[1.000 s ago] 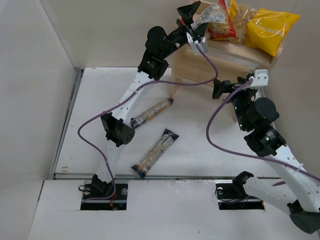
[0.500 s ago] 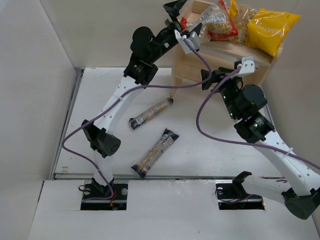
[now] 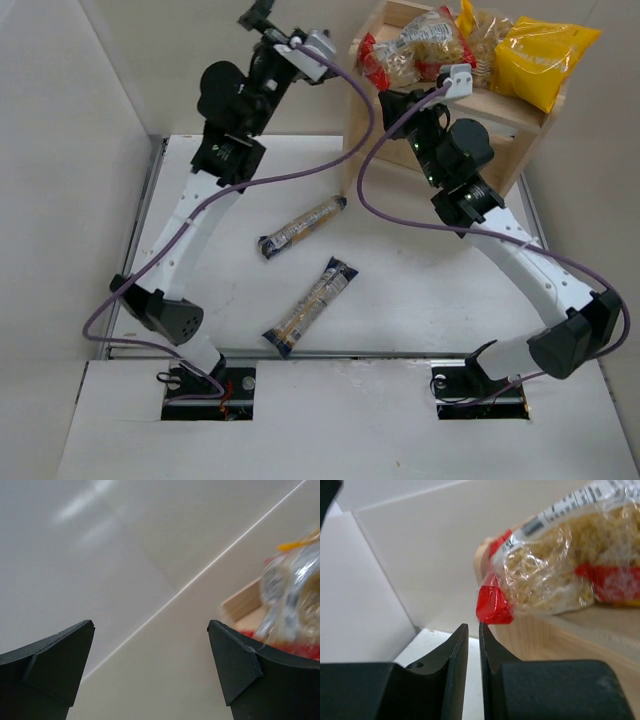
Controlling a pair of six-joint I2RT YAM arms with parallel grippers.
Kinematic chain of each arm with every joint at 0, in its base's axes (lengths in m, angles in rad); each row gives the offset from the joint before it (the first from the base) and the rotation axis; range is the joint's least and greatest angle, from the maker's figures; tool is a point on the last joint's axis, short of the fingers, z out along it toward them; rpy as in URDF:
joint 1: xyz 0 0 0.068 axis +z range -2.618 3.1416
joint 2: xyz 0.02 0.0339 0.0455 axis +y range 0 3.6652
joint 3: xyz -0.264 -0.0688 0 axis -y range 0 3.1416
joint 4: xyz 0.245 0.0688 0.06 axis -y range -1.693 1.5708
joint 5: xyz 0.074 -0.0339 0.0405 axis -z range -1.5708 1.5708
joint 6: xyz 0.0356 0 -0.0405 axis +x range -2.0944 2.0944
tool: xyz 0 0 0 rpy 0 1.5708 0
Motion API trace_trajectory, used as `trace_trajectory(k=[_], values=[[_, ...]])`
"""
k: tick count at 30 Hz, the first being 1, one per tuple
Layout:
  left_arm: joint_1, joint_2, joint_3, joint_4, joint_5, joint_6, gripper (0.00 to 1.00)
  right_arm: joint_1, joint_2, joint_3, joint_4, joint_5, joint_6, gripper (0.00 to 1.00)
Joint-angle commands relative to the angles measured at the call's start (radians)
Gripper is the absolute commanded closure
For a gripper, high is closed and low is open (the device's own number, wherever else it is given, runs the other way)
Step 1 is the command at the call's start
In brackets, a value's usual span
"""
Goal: Place and organize the pasta boxes and bags onto the shelf
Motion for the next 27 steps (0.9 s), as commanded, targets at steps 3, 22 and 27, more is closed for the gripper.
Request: trace_trajectory(k=[3,22,27], values=[[0.126,-0.224,-0.270,0.027,-0.181,-0.048,0.00,-0.064,0.118,0.182,0.093,-0.034,0.062,0.82],[0.228,-0.427,-0.767,-0.551,-0.021,-0.122,0.00,-0.154,0.518,0.713,-0.130,0.035,0.087,0.85],[0.194,-0.416,-0.864,-0.590,0.043,-0.142,0.00,-0.139,0.420,0.720,-0.108,-0.052,-0.033,0.34]])
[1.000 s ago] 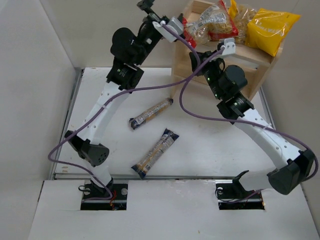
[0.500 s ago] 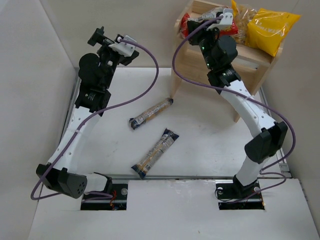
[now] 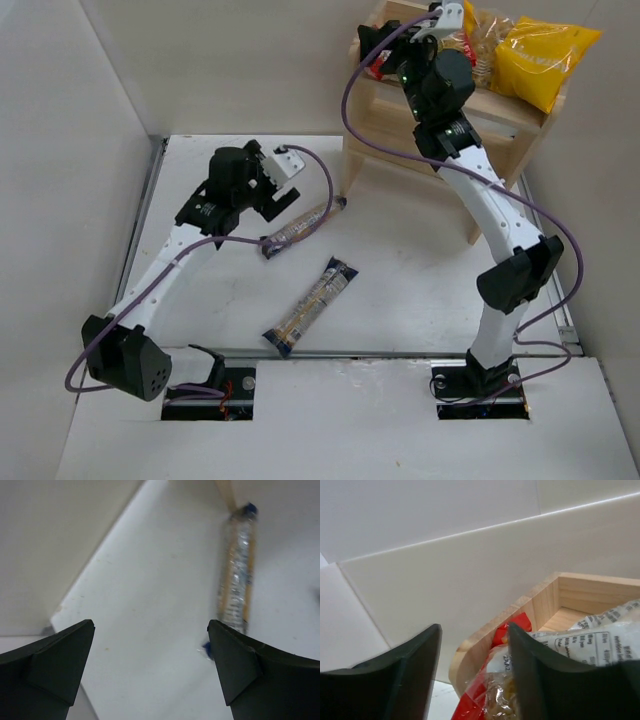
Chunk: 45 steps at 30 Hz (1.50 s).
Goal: Place and organize the pasta boxes and bags onto the shelf
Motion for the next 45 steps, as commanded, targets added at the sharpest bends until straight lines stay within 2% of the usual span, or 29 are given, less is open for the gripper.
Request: trace_trajectory(k=[1,2,3,6,9,12,14,16,18,22,26,29,35,42,43,45], values=[[-0.017,-0.003,-0.041,-0.061,0.072,-0.056,0.00,0.005,-0.124,-0.016,0.016,-0.013,-0.148,0.14],[-0.019,0.001,-0.051,-0.061,0.072,-0.079,0.00,0.028,-0.178,-0.063,0.039,-0.010,-0.196,0.03],[-0.016,0.003,-0.060,-0.062,0.072,-0.099,0.00,0.056,-0.238,-0.123,0.063,-0.006,-0.244,0.00],[0.002,0.001,-0.095,-0.062,0.063,-0.139,0.00,0.136,-0.410,-0.299,0.082,0.022,-0.328,0.00],[0.051,-0.023,-0.141,-0.053,0.055,-0.180,0.00,0.200,-0.612,-0.546,0.016,0.010,-0.315,0.00],[0.139,-0.043,-0.199,-0.044,0.063,-0.239,0.00,0.233,-0.769,-0.796,-0.184,-0.198,-0.341,0.00],[0.203,-0.045,-0.241,-0.034,0.065,-0.268,0.00,0.260,-0.789,-0.916,-0.328,-0.319,-0.361,0.00],[0.243,-0.048,-0.275,-0.018,0.055,-0.277,0.00,0.323,-0.733,-0.982,-0.430,-0.328,-0.382,0.00],[0.260,-0.066,-0.307,0.005,0.052,-0.273,0.00,0.410,-0.653,-1.015,-0.487,-0.300,-0.480,0.00],[0.263,-0.108,-0.339,0.021,0.025,-0.262,0.00,0.548,-0.527,-1.059,-0.484,-0.239,-0.675,0.00],[0.266,-0.134,-0.371,0.025,0.022,-0.231,0.00,0.656,-0.385,-1.070,-0.409,-0.127,-0.889,0.00],[0.254,-0.154,-0.402,0.036,0.022,-0.208,0.00,0.696,-0.260,-1.036,-0.393,-0.113,-1.008,0.00],[0.257,-0.175,-0.422,0.047,0.022,-0.202,0.00,0.693,-0.091,-0.949,-0.343,-0.183,-1.046,0.00],[0.263,-0.192,-0.427,0.051,0.026,-0.179,0.00,0.678,0.064,-0.877,-0.421,-0.321,-0.948,0.00],[0.265,-0.195,-0.430,0.051,0.028,-0.173,0.00,0.676,0.068,-0.871,-0.447,-0.347,-0.922,0.01],[0.265,-0.198,-0.437,0.051,0.029,-0.161,0.00,0.671,0.068,-0.868,-0.479,-0.390,-0.864,0.15]])
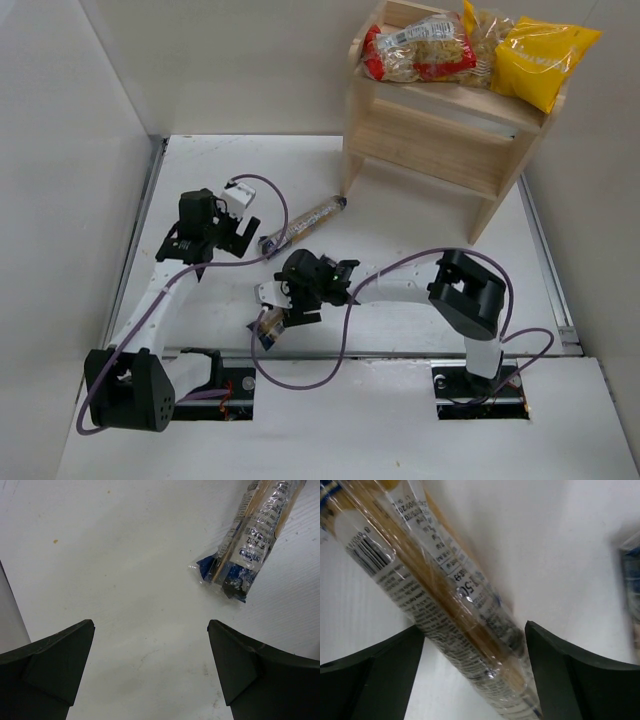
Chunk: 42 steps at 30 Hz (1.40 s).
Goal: Place and organize the pasta boxes and bags onto the shelf
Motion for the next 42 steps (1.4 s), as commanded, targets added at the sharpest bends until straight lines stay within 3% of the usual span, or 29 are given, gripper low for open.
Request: trace_trajectory(k=[1,4,5,6,7,9,11,14,17,18,23,24,27,31,32,33,42], values=[[0.007,-0.032,-0.017,0.030,0.011,0.029,0.00,-0.008,0.025,0.012,-0.077,-0.123,0.105,0.20],[0.006,-0.034,-0.023,0.037,0.011,0.032,0.00,-0.010,0.036,0.029,-0.108,-0.156,0.155,0.35],[0.006,-0.035,-0.024,0.037,0.011,0.032,0.00,-0.016,0.044,0.048,-0.137,-0.170,0.181,0.46],[0.006,-0.037,-0.024,0.037,0.011,0.032,0.00,-0.027,0.053,0.069,-0.174,-0.179,0.218,0.67],[0.007,-0.041,-0.024,0.037,0.011,0.032,0.00,-0.040,0.057,0.078,-0.195,-0.183,0.269,0.76],[0.013,-0.048,-0.027,0.036,0.009,0.032,0.00,-0.074,0.047,0.065,-0.217,-0.190,0.374,0.78],[0.021,-0.049,-0.033,0.037,0.011,0.032,0.00,-0.114,0.015,0.016,-0.222,-0.188,0.470,0.71],[0.023,-0.048,-0.041,0.040,0.013,0.035,0.00,-0.139,-0.033,-0.053,-0.231,-0.153,0.545,0.34],[0.021,-0.042,-0.046,0.048,0.013,0.037,0.00,-0.139,-0.038,-0.070,-0.214,-0.078,0.539,0.15],[0.018,-0.038,-0.046,0.051,0.013,0.037,0.00,-0.133,-0.029,-0.061,-0.212,-0.052,0.531,0.00],[0.016,-0.034,-0.044,0.048,0.013,0.041,0.00,-0.125,0.039,0.009,-0.241,0.010,0.504,0.00],[0.020,-0.034,-0.044,0.048,0.013,0.043,0.00,-0.122,0.048,0.015,-0.251,0.011,0.502,0.02],[0.032,-0.035,-0.044,0.048,0.013,0.044,0.00,-0.096,0.067,0.003,-0.261,0.057,0.498,0.30],[0.046,-0.035,-0.046,0.051,0.013,0.046,0.00,-0.081,0.070,-0.026,-0.252,0.137,0.537,0.86],[0.047,-0.034,-0.047,0.051,0.013,0.046,0.00,-0.081,0.053,-0.040,-0.239,0.148,0.551,0.96],[0.047,-0.034,-0.049,0.051,0.013,0.046,0.00,-0.081,0.024,-0.058,-0.219,0.157,0.560,1.00],[0.047,-0.029,-0.055,0.074,0.008,0.046,0.00,-0.103,-0.379,-0.222,-0.113,0.324,0.478,1.00]])
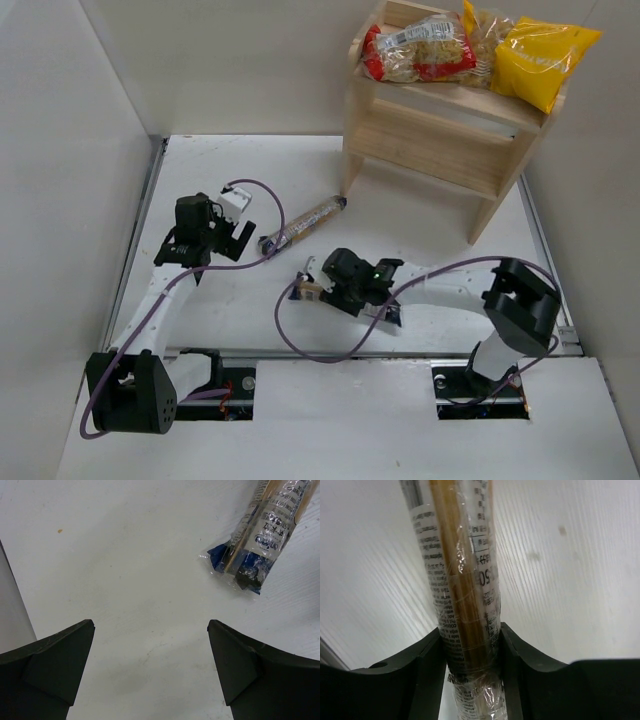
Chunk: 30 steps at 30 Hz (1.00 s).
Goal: Place and organize the pasta boxes and bags onto the shelf
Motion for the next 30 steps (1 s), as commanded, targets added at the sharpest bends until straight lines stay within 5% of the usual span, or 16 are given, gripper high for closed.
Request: trace_trajectory(k=[1,18,30], values=[[0.006,-0.007,-0.004,0.054,0.006,0.005,0.00,-0.028,-0.160,-0.006,0.041,0.100,-0.036,1.00],[0.001,-0.011,-0.008,0.080,-0.001,0.022,0.00,-0.244,-0.461,0.137,-0.031,0.273,-0.365,1.00],[-0.060,0.045,0.045,0.078,-0.001,0.025,0.00,-0.572,-0.262,0.440,0.183,0.278,-0.844,1.00]])
